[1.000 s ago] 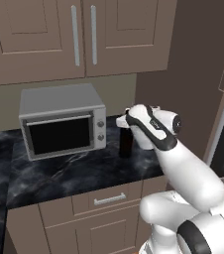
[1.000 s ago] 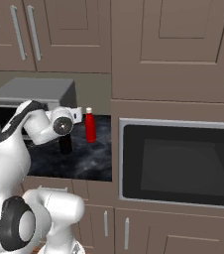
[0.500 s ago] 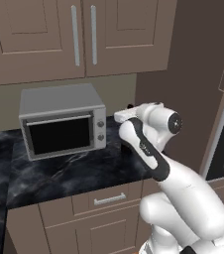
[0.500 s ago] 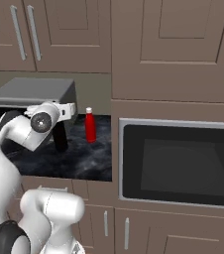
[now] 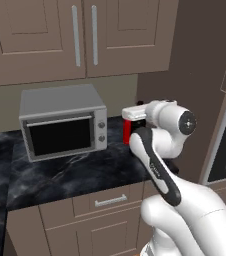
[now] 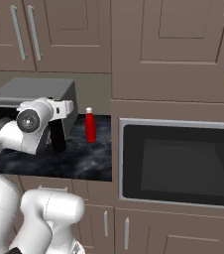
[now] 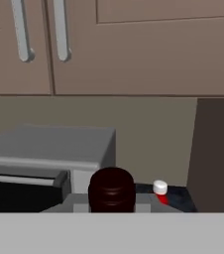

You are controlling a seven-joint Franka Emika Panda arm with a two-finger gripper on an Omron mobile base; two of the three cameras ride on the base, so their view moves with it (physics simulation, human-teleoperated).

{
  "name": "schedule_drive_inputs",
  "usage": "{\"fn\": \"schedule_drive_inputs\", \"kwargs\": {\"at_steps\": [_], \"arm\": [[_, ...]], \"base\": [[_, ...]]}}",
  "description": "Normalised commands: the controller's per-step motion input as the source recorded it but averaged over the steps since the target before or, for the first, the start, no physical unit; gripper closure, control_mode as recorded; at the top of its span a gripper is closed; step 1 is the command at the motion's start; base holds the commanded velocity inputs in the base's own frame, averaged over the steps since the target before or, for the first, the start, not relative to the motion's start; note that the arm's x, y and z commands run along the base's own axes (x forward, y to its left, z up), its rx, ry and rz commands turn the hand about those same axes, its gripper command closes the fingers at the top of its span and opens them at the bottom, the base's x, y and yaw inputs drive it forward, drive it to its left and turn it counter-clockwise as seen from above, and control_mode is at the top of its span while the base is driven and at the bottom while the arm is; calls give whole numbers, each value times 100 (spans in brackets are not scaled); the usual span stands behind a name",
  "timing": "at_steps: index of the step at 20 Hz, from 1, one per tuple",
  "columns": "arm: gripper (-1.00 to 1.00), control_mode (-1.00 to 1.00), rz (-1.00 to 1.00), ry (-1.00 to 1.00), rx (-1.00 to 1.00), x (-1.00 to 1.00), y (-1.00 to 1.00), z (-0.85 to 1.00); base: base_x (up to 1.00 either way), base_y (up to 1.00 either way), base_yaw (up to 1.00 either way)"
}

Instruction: Move the drinks to the dining counter.

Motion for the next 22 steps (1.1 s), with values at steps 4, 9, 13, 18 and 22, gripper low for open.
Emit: {"fn": "schedule_drive_inputs", "kwargs": {"at_steps": [4, 9, 13, 18, 22], "arm": [[100, -100, -5, 1, 0, -51, -16, 29], [100, -100, -4, 0, 0, -45, -8, 13], [100, -100, -3, 0, 0, -36, 0, 16], [100, -100, 0, 4, 0, -27, 0, 5], [100, 100, 0, 1, 0, -5, 0, 0]], "base": [[0, 0, 0], [0, 0, 0], [0, 0, 0], [0, 0, 0], [-24, 0, 0]]}}
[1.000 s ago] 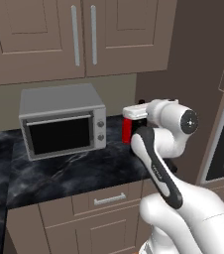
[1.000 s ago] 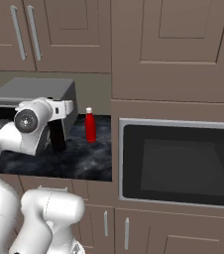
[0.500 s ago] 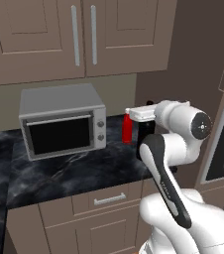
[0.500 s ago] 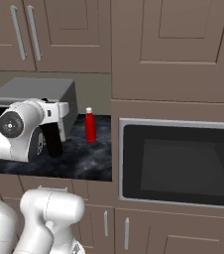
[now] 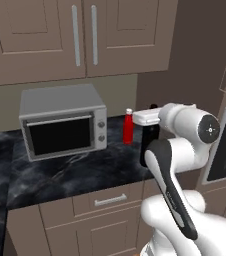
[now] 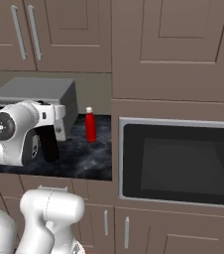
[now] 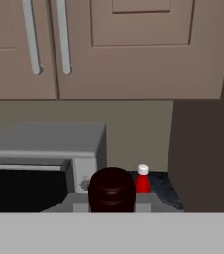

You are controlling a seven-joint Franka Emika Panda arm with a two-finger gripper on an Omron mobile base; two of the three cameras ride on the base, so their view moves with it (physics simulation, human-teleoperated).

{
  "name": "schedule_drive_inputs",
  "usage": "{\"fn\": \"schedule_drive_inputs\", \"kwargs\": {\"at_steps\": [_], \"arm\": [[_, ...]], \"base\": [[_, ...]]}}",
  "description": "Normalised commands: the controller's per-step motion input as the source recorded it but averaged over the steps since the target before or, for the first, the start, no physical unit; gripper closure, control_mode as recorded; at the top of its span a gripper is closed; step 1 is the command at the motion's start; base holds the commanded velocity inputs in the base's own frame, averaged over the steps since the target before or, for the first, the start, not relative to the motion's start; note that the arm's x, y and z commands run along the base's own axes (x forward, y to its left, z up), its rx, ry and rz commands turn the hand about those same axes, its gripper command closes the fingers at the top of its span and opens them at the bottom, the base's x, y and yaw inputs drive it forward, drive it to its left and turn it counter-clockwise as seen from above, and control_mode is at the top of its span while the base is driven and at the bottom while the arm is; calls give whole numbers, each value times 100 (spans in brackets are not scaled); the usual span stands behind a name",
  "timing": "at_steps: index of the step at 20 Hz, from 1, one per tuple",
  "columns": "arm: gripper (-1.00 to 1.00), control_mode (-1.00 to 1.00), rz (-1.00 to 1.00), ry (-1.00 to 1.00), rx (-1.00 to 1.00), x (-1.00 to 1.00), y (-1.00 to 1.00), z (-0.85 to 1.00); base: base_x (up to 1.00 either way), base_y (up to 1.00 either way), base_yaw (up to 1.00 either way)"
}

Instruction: Move the drinks to the dining counter.

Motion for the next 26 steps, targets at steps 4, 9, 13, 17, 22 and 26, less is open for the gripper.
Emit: {"fn": "schedule_drive_inputs", "kwargs": {"at_steps": [4, 9, 13, 17, 22, 26], "arm": [[100, 100, 0, 0, 0, 0, 0, 0], [100, 100, 0, 0, 0, 0, 0, 0], [100, 100, 0, 0, 0, 0, 0, 0], [100, 100, 0, 0, 0, 0, 0, 0], [100, 100, 0, 0, 0, 0, 0, 0], [100, 100, 0, 0, 0, 0, 0, 0]], "base": [[-82, -14, -6], [-100, -46, -22], [-100, -53, -34], [-97, -49, -43], [-55, -50, -68], [-13, -30, -89]]}}
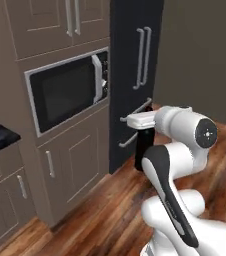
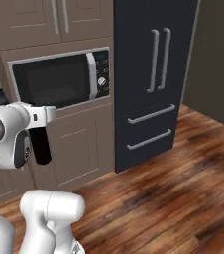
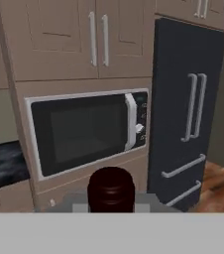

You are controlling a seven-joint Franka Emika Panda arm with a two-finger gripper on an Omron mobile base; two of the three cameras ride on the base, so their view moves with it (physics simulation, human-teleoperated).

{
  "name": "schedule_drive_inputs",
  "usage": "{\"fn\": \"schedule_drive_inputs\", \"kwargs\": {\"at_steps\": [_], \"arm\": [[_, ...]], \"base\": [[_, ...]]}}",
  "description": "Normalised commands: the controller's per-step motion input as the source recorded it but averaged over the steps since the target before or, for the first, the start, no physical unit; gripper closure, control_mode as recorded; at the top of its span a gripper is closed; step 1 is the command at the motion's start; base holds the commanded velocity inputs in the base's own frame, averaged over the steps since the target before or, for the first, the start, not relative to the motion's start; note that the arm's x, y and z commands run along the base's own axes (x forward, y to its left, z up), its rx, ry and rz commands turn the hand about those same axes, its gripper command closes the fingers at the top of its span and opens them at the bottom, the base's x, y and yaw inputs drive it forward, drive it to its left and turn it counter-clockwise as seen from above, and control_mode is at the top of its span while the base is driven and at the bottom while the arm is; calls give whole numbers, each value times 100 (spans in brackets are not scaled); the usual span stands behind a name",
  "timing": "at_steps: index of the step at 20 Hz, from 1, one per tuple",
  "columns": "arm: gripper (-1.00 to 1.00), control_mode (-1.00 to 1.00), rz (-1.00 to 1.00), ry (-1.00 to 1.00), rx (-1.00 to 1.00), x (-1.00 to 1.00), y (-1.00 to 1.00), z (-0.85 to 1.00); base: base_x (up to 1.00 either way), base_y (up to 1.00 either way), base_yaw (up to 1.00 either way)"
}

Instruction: Move the drinks to the dining counter.

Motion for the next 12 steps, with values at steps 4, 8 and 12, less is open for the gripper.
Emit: {"fn": "schedule_drive_inputs", "kwargs": {"at_steps": [4, 8, 12], "arm": [[100, 100, 0, 0, 0, 0, 0, 0], [100, 100, 0, 0, 0, 0, 0, 0], [100, 100, 0, 0, 0, 0, 0, 0]], "base": [[0, -22, -94], [0, -15, -92], [10, -1, -86]]}}
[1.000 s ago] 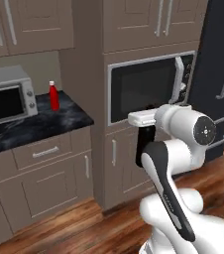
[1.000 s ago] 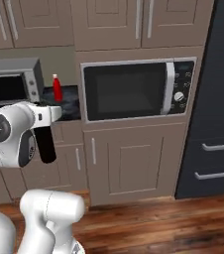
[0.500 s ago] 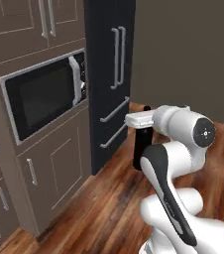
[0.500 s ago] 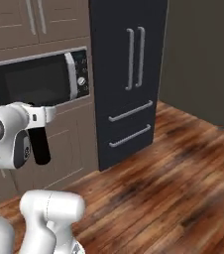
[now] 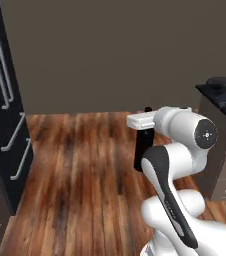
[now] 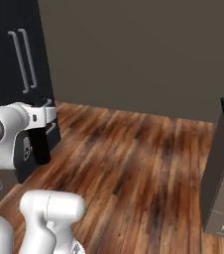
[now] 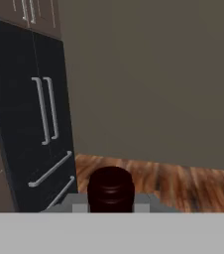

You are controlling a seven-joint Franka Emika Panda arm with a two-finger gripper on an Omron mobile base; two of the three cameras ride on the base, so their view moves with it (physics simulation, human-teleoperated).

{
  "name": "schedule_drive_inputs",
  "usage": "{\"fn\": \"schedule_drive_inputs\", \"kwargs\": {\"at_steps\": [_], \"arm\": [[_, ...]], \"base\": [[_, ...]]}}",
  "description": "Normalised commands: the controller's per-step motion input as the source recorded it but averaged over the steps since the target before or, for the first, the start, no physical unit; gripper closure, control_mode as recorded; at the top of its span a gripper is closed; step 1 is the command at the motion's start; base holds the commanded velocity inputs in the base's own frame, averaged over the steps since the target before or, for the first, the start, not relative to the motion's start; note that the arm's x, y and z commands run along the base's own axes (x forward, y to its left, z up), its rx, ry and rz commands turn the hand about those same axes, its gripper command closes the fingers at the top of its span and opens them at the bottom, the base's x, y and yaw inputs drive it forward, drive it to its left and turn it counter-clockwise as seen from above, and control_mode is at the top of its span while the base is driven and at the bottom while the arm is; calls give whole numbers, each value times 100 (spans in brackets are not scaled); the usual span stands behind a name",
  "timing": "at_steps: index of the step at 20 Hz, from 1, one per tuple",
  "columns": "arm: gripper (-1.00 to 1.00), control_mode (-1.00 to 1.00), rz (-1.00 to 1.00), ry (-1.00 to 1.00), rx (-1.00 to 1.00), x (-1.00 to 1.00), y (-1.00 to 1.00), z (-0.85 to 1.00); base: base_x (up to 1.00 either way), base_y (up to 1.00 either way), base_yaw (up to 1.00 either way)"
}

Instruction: Move the drinks to the dining counter.

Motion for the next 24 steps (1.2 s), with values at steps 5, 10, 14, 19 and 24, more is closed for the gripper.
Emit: {"fn": "schedule_drive_inputs", "kwargs": {"at_steps": [5, 10, 14, 19, 24], "arm": [[100, 100, 0, 0, 0, 0, 0, 0], [100, 100, 0, 0, 0, 0, 0, 0], [100, 100, 0, 0, 0, 0, 0, 0], [100, 100, 0, 0, 0, 0, 0, 0], [100, 100, 0, 0, 0, 0, 0, 0]], "base": [[38, 5, -77], [51, 19, -72], [69, 39, -65], [92, 58, -54], [99, 77, -48]]}}
